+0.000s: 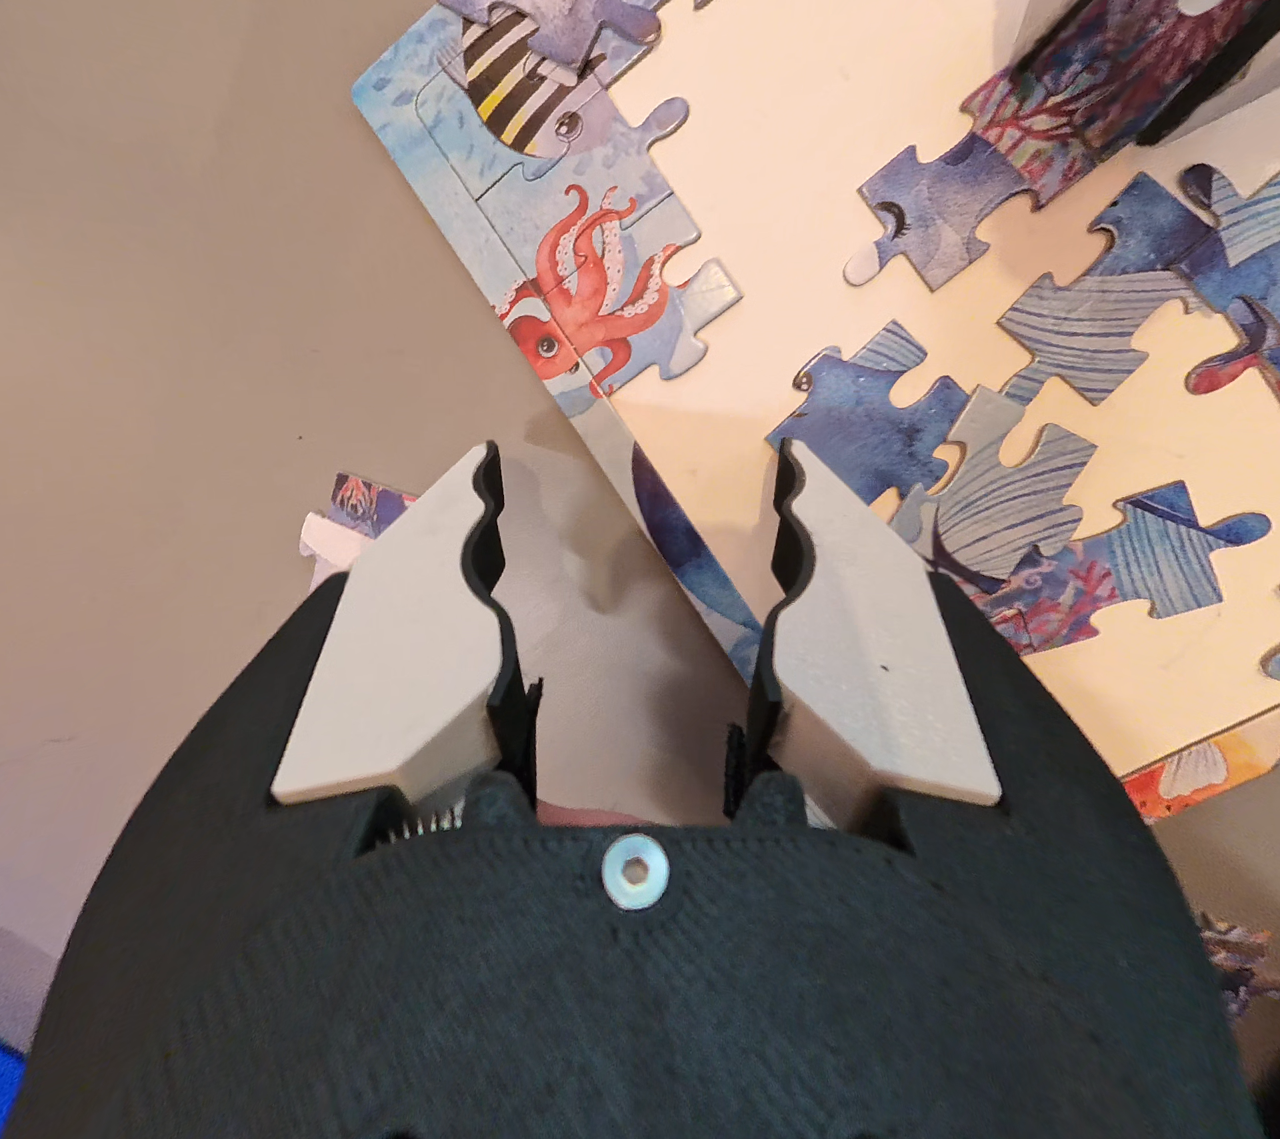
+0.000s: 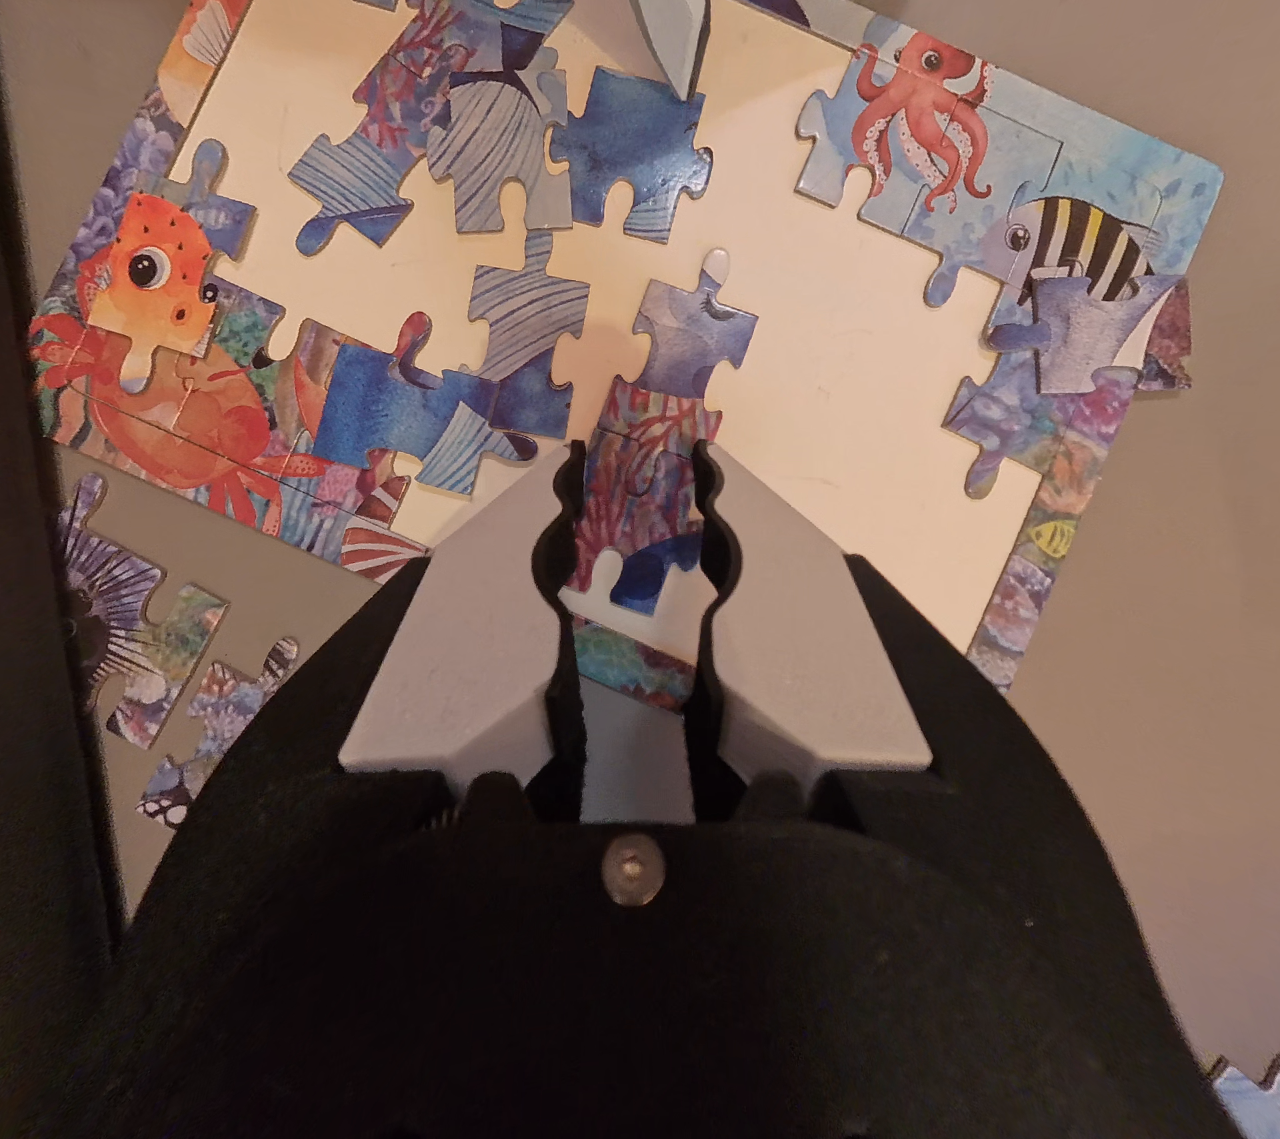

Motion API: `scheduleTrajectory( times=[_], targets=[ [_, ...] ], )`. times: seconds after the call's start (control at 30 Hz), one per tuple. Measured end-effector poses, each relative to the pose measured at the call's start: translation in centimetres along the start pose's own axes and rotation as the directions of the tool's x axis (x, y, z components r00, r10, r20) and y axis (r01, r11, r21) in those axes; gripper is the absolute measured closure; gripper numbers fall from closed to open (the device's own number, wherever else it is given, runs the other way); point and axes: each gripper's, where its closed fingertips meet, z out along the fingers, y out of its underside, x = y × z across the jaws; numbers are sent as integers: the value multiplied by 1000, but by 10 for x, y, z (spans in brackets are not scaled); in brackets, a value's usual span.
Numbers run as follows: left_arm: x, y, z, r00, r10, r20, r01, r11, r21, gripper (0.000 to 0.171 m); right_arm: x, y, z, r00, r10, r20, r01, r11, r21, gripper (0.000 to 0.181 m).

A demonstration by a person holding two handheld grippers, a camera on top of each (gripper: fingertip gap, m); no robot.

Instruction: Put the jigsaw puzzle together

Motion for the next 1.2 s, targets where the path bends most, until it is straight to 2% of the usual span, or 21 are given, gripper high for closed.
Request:
scheduleTrajectory(
  times=[0.23, 0.3, 0.4, 1.2],
  targets=[
    [-6, 7, -1, 1000, -18, 17, 19, 1000, -20, 94, 1, 0, 2, 1000, 10, -13, -10, 1000, -11, 137],
    [-5, 7, -1, 1000, -21, 13, 21, 1000, -20, 95, 1, 0, 3, 1000, 17, -13, -17, 1000, -11, 137],
    [-5, 7, -1, 1000, -22, 12, 23, 1000, -20, 96, 0, -1, 4, 1000, 14, -13, -14, 1000, -10, 148],
    [-1, 3, 1, 1000, -16, 4, 16, 1000, -12, 93, 5, -1, 2, 999, 29, -30, -29, 1000, 0, 149]
  ],
)
